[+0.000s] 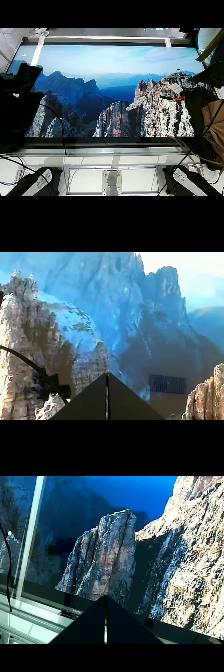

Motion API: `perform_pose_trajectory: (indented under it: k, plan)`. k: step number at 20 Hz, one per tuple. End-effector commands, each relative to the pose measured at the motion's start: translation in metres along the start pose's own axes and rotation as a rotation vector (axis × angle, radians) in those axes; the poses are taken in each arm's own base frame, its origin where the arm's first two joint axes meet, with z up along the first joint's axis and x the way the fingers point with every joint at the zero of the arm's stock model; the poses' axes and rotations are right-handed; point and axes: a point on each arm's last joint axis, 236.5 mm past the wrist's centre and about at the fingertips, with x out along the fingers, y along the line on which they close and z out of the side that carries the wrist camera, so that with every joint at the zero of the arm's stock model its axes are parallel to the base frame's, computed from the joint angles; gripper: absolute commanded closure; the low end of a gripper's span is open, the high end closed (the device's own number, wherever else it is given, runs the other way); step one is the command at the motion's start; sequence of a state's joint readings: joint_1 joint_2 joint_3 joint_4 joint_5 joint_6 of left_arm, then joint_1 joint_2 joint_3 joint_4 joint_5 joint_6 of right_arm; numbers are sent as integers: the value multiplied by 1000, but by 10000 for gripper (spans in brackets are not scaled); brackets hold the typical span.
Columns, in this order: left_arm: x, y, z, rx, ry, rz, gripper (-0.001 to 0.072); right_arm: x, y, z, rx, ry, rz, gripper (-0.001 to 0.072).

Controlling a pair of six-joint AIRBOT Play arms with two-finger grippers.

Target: Fold the clothes and pants, and hang the long-sleeved shirts on hangers.

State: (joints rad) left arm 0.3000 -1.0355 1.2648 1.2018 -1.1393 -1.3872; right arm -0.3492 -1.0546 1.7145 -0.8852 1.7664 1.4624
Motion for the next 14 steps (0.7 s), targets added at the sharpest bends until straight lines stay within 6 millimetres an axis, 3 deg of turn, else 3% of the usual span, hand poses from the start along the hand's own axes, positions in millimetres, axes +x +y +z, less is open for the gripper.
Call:
perform_pose_trajectory:
  k: [1,14]
  plan:
    - [0,0,0,-1,0,1,698,0,-1,-1,0,4,-6,699]
    - [0,1,0,0,-1,1,698,0,-1,-3,0,11,-5,699]
